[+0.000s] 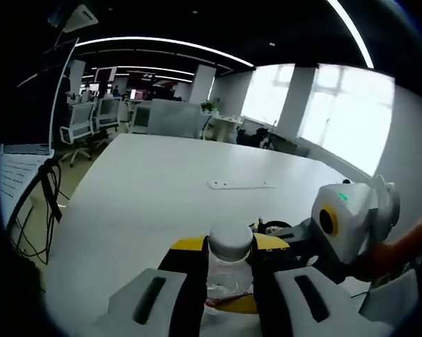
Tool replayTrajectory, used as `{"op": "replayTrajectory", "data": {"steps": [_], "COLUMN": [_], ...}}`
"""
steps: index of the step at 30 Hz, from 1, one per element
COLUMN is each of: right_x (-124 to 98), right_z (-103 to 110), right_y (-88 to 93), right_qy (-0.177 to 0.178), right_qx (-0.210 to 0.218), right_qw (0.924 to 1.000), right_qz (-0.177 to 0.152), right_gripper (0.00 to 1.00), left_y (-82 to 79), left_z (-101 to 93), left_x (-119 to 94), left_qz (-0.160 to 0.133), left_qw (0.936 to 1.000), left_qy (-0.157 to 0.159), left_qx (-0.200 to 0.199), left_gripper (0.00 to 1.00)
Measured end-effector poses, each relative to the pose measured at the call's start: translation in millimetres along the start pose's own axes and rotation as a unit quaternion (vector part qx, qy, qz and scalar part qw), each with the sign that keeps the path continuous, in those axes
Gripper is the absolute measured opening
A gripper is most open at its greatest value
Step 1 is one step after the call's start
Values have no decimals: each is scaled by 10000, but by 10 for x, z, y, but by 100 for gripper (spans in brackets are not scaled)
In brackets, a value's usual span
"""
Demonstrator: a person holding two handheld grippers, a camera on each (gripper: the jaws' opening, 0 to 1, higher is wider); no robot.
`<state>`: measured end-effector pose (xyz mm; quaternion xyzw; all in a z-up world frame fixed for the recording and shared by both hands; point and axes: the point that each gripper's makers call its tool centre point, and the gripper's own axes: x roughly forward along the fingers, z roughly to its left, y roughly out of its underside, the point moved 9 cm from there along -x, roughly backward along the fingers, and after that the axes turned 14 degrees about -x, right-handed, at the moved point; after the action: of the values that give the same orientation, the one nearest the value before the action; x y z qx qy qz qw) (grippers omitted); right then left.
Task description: Arrange the tabletop items into an orderly group along one side of the table until the central work area is clear of visible clutter.
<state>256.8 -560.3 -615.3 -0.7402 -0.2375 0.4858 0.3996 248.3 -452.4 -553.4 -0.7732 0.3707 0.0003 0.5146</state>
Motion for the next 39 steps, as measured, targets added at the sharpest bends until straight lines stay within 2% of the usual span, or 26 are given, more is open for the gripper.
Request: {"op": "replayTrajectory", "data": {"steps": [8,16,22,25,39], "right_x": [-83,-157,-211,-246,-324], "right_z": [-32,-14,26,48,148], "right_y": [54,87,81,75,100], "right_qy": [-126,-116,-195,-188,-225], "right_qx": [228,300,355,365,316], "right_qw": [9997,9995,9992,9991,9992], "right_qz": [13,-22,-63,-80,-15], "right_gripper": [35,35,35,34,35], "left_y": [-9,-1,-49,-58,-9], "left_z": [-108,-168,-138,-135,-232], "left_x": [54,62,7,-8,-39], "left_qz": [354,457,551,619,842], "left_qw": [9986,9972,9944,9941,9882], "left_qy": [52,25,-184,-203,-262], "left_qx": [384,584,885,868,1251], "left_gripper": [23,23,22,22,22]}}
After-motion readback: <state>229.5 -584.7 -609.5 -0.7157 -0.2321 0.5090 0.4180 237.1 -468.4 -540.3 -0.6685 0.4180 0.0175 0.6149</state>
